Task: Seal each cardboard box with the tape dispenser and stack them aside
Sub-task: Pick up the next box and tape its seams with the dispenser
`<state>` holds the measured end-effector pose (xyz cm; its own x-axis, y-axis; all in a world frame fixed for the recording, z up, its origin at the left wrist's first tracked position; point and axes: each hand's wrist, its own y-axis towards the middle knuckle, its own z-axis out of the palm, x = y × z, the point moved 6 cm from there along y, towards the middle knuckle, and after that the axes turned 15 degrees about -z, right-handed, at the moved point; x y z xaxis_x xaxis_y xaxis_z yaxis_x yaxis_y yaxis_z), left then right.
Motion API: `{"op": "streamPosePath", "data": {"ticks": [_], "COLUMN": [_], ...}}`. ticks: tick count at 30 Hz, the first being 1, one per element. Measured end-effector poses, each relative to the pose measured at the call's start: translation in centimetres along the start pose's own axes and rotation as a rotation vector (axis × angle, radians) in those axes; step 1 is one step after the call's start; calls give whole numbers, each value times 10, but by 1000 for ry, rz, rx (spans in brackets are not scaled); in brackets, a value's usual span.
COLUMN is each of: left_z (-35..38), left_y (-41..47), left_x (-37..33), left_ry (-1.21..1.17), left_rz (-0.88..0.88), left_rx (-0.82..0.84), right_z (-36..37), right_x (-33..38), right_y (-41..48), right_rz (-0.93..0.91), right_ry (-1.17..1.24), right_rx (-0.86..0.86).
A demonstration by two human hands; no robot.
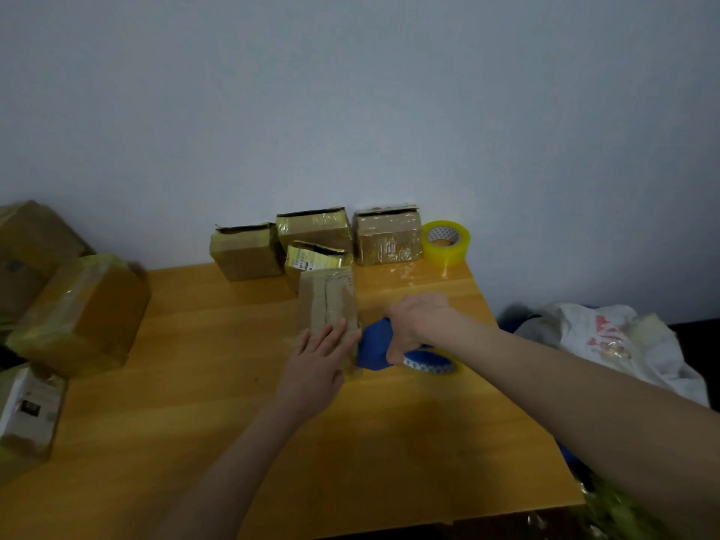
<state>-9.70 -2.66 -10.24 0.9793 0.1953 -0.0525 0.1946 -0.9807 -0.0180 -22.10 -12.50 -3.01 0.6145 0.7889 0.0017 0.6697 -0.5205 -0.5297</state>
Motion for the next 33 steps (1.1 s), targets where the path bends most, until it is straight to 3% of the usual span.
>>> {"op": "streamPosePath", "data": {"ticks": [5, 15, 24, 33], "left_z": [-1, -3, -6, -5], "left_y": [0, 2, -1, 1], "left_x": [1, 1, -2, 0], "left_ry": [-15, -47, -59, -105], "left_rz": [-3, -4, -30, -49], "left_rx": [18, 6, 30, 24], "right_z": [-4, 22, 8, -2], "right_x": [7, -14, -2, -8], "right_y": [-1, -1, 4, 9], "right_rz": [-12, -21, -41, -81], "right_ry": [-120, 237, -42, 69], "right_rx": [-69, 5, -60, 70]}}
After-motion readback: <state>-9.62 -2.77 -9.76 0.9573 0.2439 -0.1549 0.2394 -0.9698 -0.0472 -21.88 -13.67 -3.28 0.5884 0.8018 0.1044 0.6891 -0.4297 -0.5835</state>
